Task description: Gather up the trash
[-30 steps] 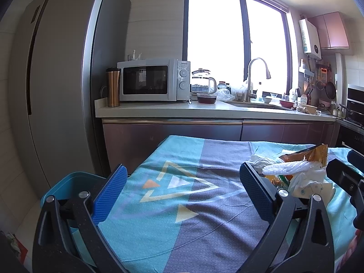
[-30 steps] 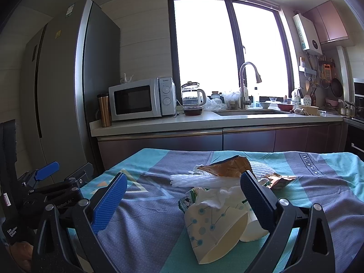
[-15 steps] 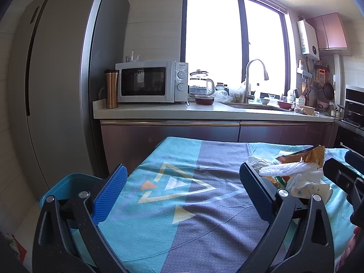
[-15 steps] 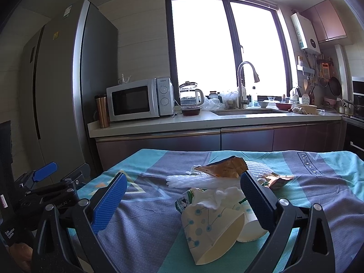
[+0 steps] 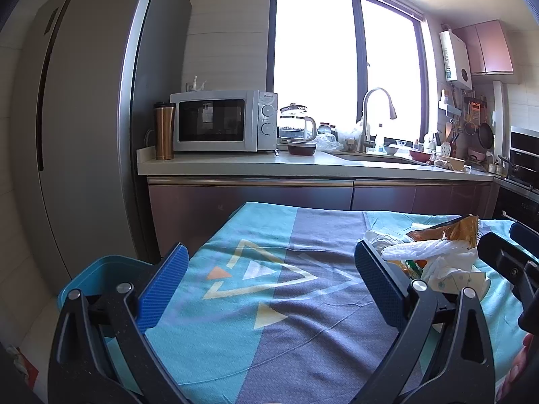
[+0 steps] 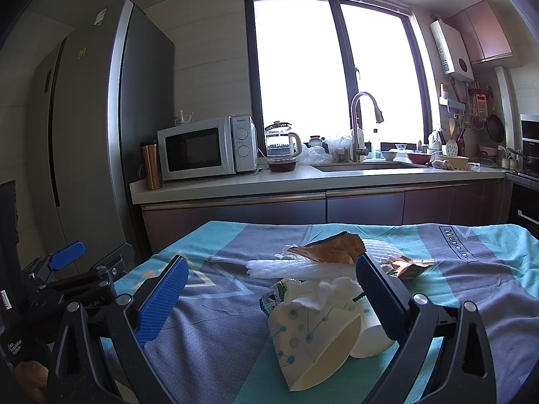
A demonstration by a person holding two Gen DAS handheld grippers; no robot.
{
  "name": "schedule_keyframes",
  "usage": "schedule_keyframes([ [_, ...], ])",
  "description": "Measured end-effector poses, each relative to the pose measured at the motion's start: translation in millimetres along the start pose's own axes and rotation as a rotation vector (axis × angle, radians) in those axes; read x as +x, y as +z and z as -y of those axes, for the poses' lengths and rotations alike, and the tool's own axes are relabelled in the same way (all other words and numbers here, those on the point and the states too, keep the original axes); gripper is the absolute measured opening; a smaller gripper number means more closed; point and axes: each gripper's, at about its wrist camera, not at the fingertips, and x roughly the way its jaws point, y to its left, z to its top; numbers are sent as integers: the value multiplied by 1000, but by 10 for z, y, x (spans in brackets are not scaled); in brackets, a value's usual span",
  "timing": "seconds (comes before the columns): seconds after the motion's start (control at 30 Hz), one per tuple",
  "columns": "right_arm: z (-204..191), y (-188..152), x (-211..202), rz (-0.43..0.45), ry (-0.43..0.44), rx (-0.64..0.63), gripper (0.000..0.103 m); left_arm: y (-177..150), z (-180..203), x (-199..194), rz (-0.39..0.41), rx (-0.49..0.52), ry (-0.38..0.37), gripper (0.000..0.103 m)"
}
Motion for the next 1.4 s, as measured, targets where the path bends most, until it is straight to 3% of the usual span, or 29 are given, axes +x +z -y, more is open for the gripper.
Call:
schedule_keyframes([
  [1.4,39,-4,-21,0,8,8,96,-17,20,-65,0,2,-10,97],
])
